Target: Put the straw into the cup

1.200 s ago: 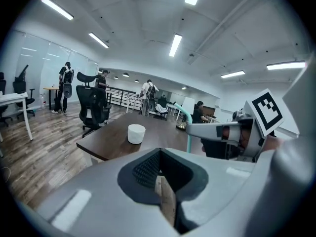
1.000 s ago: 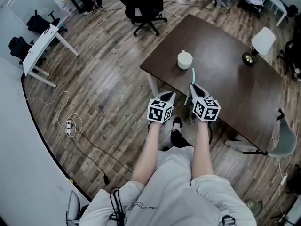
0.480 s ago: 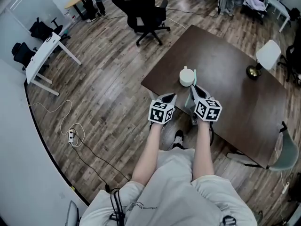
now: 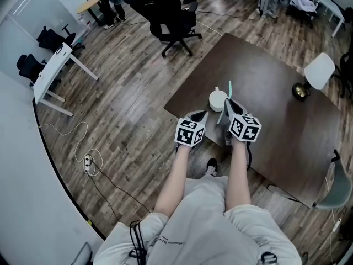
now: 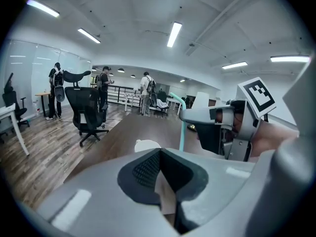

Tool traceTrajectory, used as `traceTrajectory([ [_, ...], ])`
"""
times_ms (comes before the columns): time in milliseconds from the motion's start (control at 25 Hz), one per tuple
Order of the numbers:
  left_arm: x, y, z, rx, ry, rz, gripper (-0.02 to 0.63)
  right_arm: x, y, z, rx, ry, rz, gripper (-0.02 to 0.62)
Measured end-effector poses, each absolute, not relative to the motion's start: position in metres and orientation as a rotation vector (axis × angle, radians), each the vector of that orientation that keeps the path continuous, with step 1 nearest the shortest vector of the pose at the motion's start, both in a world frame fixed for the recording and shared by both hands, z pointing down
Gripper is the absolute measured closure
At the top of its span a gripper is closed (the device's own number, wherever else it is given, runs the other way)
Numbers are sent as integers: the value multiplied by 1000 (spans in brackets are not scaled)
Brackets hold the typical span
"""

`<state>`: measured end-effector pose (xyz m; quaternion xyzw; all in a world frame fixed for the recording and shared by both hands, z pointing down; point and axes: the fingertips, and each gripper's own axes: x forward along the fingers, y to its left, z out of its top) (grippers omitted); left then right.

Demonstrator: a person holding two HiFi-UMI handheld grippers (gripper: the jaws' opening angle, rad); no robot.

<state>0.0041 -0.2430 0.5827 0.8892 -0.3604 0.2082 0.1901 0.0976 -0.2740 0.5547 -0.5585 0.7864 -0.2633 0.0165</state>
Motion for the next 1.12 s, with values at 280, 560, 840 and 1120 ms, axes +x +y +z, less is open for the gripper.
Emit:
traceTrajectory([
  [280,19,-269,588,2497,-1025,616,606,112,-307,556,-1707,2431,-831,548],
  [560,28,-298,594,2475,-1040,612,605,115,-338,564,-1686,2469,-844,548],
  [840,42,-317,604,2456,-1026,631,605,128,-365,567,-1675,2457,-856,548],
  [1120,41,-327,623,2404,-1030,648,605,126,-376,590,-1701,2486,-877,548],
])
